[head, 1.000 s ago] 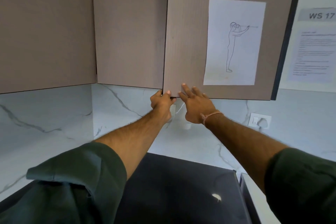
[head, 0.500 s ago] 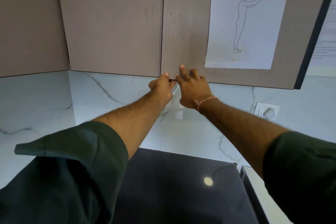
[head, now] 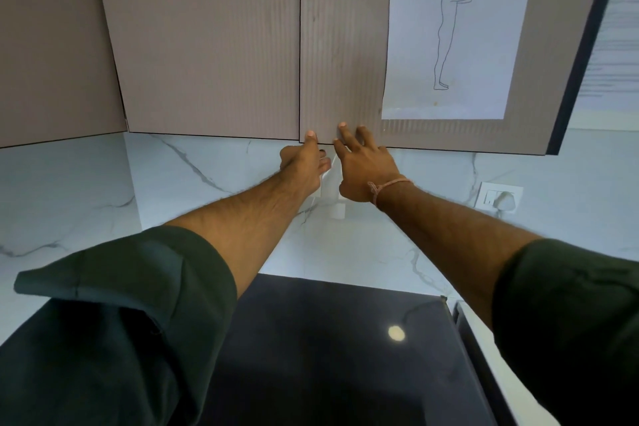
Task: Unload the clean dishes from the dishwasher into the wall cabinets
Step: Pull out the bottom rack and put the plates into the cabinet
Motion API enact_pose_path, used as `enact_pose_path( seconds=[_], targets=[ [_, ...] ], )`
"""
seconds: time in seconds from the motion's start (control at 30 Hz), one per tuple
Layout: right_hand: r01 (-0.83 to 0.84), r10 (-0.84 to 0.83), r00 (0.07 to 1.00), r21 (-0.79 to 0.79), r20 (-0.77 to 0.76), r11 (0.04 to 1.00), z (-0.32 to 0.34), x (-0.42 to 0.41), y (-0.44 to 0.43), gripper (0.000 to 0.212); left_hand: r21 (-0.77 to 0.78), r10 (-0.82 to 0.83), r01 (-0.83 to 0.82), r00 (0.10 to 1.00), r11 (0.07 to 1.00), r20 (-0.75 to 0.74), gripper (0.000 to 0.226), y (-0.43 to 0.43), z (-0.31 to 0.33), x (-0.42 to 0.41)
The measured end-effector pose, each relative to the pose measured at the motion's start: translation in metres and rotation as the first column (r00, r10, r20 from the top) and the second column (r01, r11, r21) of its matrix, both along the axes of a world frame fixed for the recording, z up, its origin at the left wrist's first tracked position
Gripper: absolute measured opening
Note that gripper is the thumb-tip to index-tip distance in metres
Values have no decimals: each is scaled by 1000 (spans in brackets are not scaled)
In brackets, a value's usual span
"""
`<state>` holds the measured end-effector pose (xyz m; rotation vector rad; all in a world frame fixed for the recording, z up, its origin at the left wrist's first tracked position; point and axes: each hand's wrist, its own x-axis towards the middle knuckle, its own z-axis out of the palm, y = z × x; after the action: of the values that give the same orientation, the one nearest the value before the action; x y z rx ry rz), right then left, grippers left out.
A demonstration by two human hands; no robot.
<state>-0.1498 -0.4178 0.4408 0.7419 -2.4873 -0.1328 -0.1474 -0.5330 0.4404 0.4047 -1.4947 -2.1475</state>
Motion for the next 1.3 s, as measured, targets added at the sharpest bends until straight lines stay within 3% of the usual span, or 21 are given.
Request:
enact_pose_path(
  seconds=[0.23,0.4,0.53,0.7,0.97,1.13,1.3],
  targets=[
    [4,3,993,-58,118,998,6,20,26,85,-161,152,-128,978,979,145,55,2,-4,9],
    [-6,17,992,-91,127,996,4,43,65,81,-485,336,-227,930,845,151,57,30,-5,41],
    [-7,19,989,-82,148,997,-6,67,107,80,-517,269,-198,961,833,66,48,76,-19,82],
    [-48,63,981,-85,183,995,-19,112,179,81,-691,249,-163,968,705,26,51,148,-40,139],
    [-70,94,966,-102,242,992,-51,173,285,77,-838,215,-31,971,545,103,54,261,-68,219],
    [-50,94,952,-154,290,987,-75,204,341,73,-927,193,94,966,364,174,59,312,-95,244],
    [10,55,938,-184,343,983,-102,230,390,73,-930,104,176,970,322,219,61,351,-126,262]
  ],
)
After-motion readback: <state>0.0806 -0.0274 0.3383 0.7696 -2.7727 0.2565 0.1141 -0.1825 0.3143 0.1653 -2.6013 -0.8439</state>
